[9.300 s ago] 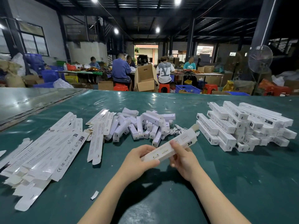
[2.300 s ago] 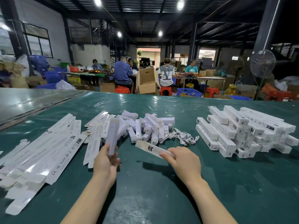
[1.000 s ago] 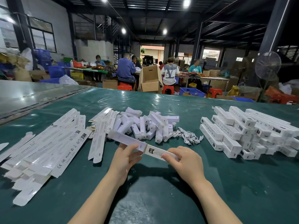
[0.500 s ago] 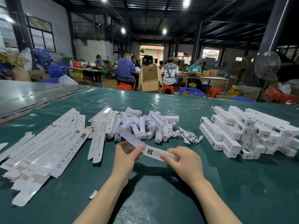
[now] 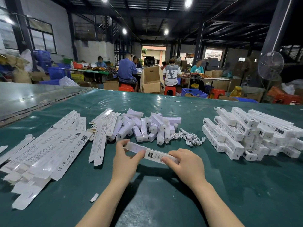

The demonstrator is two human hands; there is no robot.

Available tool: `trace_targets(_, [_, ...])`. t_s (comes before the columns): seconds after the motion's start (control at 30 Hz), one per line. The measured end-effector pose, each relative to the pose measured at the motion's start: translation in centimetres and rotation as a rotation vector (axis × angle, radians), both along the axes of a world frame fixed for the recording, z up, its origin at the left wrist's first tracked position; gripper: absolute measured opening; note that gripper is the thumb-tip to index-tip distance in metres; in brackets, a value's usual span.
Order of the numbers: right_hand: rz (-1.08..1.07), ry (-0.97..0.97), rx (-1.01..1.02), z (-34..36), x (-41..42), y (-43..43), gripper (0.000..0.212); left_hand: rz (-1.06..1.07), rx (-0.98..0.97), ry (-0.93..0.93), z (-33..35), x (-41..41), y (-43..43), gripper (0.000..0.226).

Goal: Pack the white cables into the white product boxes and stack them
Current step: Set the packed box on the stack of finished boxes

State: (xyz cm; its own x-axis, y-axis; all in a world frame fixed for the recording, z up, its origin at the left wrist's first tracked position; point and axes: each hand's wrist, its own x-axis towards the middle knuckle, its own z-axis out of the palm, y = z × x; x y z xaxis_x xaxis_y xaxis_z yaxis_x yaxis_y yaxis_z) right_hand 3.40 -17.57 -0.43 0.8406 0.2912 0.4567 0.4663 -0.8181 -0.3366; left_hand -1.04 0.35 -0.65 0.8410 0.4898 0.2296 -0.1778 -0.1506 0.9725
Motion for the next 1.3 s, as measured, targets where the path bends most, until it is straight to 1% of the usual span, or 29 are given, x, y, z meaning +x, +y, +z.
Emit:
trace_targets(0.07, [-0.015, -0.006, 0.001, 0.0, 0.0, 0.1, 0.034, -0.027, 0.008, -0.002, 0.1, -0.1, -0.6, 0.027])
trace_targets(0.13, [-0.034, -0.011, -0.002, 0.0, -0.1, 0.2, 0.035, -0.049, -0.009, 0.0, 0.2, -0.2, -1.3, 0.017])
trace_targets(0.2, [-0.05, -0.014, 0.024, 0.1, -0.1, 0.1, 0.032, -0.063, -0.009, -0.04, 0.5, -0.5, -1.9, 0.021])
trace_targets(0.3, [-0.07, -0.025, 0.102, 0.2, -0.1, 0.0, 0.03, -0.075, 0.056, -0.065, 1.1, -0.8, -2.5, 0.03])
trace_targets(0.47, [-0.092, -0.053, 0.175, 0.2, -0.3, 0.0, 0.03, -0.206, 0.104, 0.105, 0.9, -1.3, -3.6, 0.035])
trace_targets(0.57, [-0.065, -0.078, 0.191, 0.3, -0.4, 0.3, 0.032, -0.219, 0.145, 0.086, 1.4, -1.5, -3.4, 0.039])
trace_targets(0.6, [-0.052, -0.095, 0.212, 0.4, -0.6, 0.6, 0.037, -0.204, 0.153, 0.062, 1.5, -1.6, -3.5, 0.045])
trace_targets(0.67, [-0.02, -0.133, 0.29, 0.6, -1.1, 1.6, 0.045, -0.191, 0.172, 0.016, 1.8, -1.7, -4.2, 0.069])
trace_targets(0.7, [0.006, -0.143, 0.345, 0.7, -1.3, 2.2, 0.043, -0.189, 0.167, -0.007, 1.8, -1.9, -4.7, 0.083])
trace_targets(0.73, [0.041, -0.142, 0.418, 0.7, -1.6, 2.9, 0.036, -0.189, 0.143, -0.036, 1.9, -2.1, -5.2, 0.092])
trace_targets(0.77, [0.078, -0.125, 0.514, 0.8, -1.8, 3.6, 0.024, -0.19, 0.107, -0.076, 1.9, -2.2, -5.7, 0.097])
trace_targets(0.8, [0.13, -0.06, 0.645, 1.0, -2.1, 4.3, 0.011, -0.189, 0.07, -0.12, 2.0, -2.2, -6.0, 0.099])
trace_targets(0.87, [0.278, 0.187, 0.932, 1.5, -2.8, 5.9, 0.022, -0.164, 0.015, -0.187, 2.2, -2.3, -6.2, 0.093])
trace_targets(0.9, [0.362, 0.302, 1.046, 1.6, -3.1, 6.6, 0.025, -0.132, -0.002, -0.198, 2.4, -2.2, -6.2, 0.083])
trace_targets(0.93, [0.44, 0.393, 1.111, 1.8, -3.4, 7.1, 0.026, -0.083, -0.017, -0.201, 2.6, -2.2, -6.0, 0.066])
trace_targets(0.97, [0.516, 0.476, 1.127, 1.9, -3.6, 7.5, 0.027, -0.022, -0.037, -0.2, 2.8, -2.1, -5.5, 0.047])
trace_targets(1.0, [0.591, 0.548, 1.108, 2.1, -3.6, 7.6, 0.03, 0.036, -0.068, -0.192, 3.0, -2.0, -4.9, 0.031])
trace_targets(1.03, [0.645, 0.608, 1.072, 2.3, -3.6, 7.4, 0.035, 0.082, -0.088, -0.18, 3.2, -1.9, -4.3, 0.02])
trace_targets(1.07, [0.635, 0.629, 1.019, 2.6, -3.5, 7.1, 0.037, 0.117, -0.074, -0.162, 3.4, -1.9, -3.5, 0.015])
trace_targets(1.1, [0.563, 0.609, 0.953, 2.7, -3.2, 6.7, 0.037, 0.14, -0.03, -0.142, 3.5, -1.8, -2.8, 0.013])
trace_targets(1.13, [0.427, 0.521, 0.816, 2.5, -2.7, 6.1, 0.036, 0.147, 0.03, -0.127, 3.5, -1.8, -2.2, 0.016])
trace_targets(1.2, [0.104, 0.288, 0.38, 1.3, -1.4, 4.4, 0.034, 0.119, 0.224, -0.082, 3.5, -2.0, -1.2, 0.021])
trace_targets(1.23, [-0.013, 0.232, 0.192, 0.6, -0.9, 3.4, 0.035, 0.097, 0.383, -0.032, 3.5, -2.0, -0.8, 0.018])
trace_targets(1.27, [-0.097, 0.235, 0.104, 0.1, -0.4, 2.5, 0.038, 0.072, 0.556, 0.034, 3.5, -2.1, -0.4, 0.012])
trace_targets(1.3, [-0.16, 0.287, 0.117, -0.4, 0.1, 1.8, 0.04, 0.045, 0.703, 0.11, 3.4, -2.1, -0.2, 0.01])
